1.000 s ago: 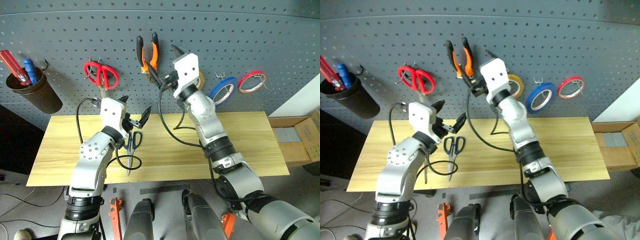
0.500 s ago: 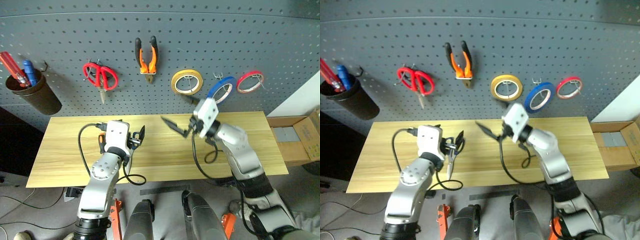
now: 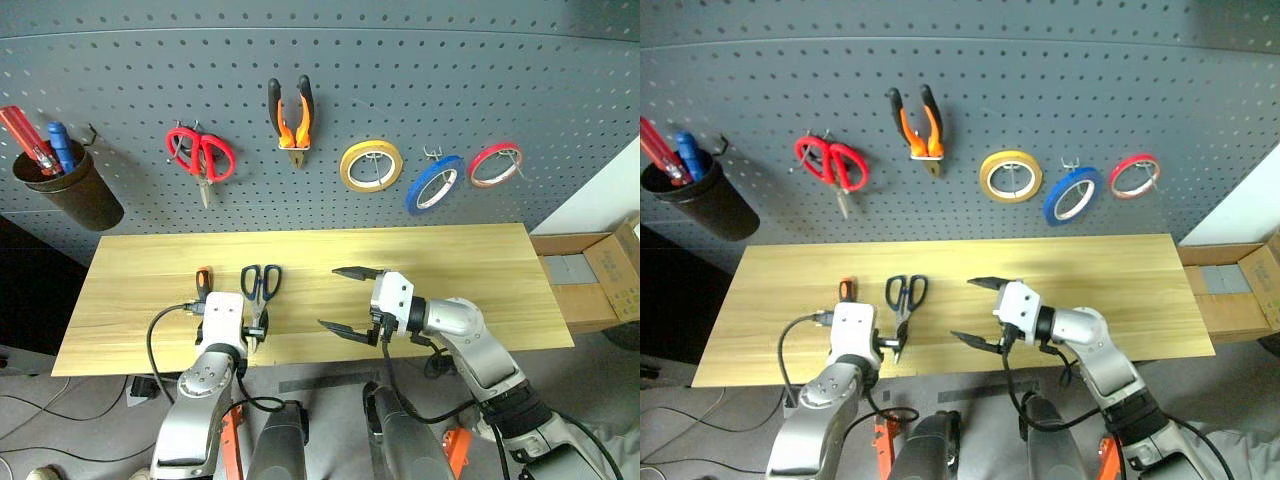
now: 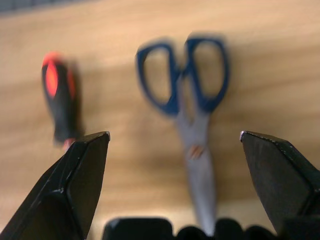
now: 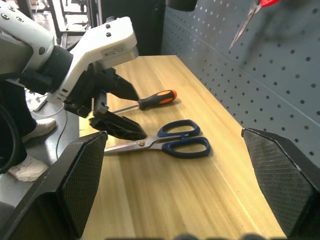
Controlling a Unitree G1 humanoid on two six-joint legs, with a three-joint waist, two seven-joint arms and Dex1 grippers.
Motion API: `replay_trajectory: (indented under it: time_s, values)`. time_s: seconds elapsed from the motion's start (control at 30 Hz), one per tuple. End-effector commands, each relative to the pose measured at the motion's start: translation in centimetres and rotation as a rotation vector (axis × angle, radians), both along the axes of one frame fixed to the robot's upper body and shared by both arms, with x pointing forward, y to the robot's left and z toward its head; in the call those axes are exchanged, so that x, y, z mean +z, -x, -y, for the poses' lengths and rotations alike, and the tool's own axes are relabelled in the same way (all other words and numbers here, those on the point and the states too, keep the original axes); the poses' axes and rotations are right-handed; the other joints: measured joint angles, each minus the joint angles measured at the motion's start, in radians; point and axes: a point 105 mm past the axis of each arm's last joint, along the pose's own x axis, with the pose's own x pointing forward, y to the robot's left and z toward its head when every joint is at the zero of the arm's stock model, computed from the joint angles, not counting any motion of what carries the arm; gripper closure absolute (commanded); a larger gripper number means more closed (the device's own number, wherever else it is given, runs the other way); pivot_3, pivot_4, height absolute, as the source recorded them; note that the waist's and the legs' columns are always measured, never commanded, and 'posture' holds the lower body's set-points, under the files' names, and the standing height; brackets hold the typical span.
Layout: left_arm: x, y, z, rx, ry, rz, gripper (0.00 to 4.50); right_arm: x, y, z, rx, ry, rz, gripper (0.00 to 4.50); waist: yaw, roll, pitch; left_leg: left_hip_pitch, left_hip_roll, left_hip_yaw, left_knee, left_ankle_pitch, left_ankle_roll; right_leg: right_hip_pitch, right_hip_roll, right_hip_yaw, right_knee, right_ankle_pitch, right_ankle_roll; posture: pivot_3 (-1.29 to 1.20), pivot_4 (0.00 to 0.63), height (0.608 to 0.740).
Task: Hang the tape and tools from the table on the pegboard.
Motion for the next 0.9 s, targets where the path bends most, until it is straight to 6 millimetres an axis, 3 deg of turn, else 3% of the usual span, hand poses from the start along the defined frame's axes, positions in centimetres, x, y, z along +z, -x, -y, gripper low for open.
replay_trajectory:
  time_s: [0.03,0.3,0.77,0.9]
  values:
    - [-0.7,0.4,0.0,-0.011,0.027,-0.040,0.00,0.5,1.0,-0.8,0.064,-0.018,0.015,0.03,0.001,0.000,0.000,0.000,0.000,0.000,0.000,0.000,0.000,0.000,0.000,0.000,0.000,0.000,0.000,0.09,0.338,0.740]
    - [-2.4,-1.3,1.7,-0.133,0.062,-0.120,0.00,-2.4,2.0,-0.8,0.154,0.081,-0.025,0.03,0.004,0.003,0.009,0.001,0.000,0.000,0.000,0.000,0.000,0.001,0.000,0.000,0.000,-0.001,0.001,0.08,0.362,0.740]
    - [-3.2,-1.9,0.7,-0.165,0.030,-0.212,0.00,-4.6,1.9,0.0,0.151,0.200,-0.076,0.03,0.000,0.004,0.012,0.002,0.000,-0.001,-0.001,0.000,0.000,0.002,-0.001,0.001,0.000,-0.001,0.002,0.07,0.355,0.740]
    - [-3.2,-2.0,0.6,-0.172,0.040,-0.220,0.93,-4.4,1.3,-0.1,0.136,0.197,-0.074,0.00,-0.001,0.004,0.012,0.002,0.000,-0.001,-0.001,0.000,0.000,0.002,-0.001,0.001,0.000,-0.002,0.002,0.08,0.357,0.740]
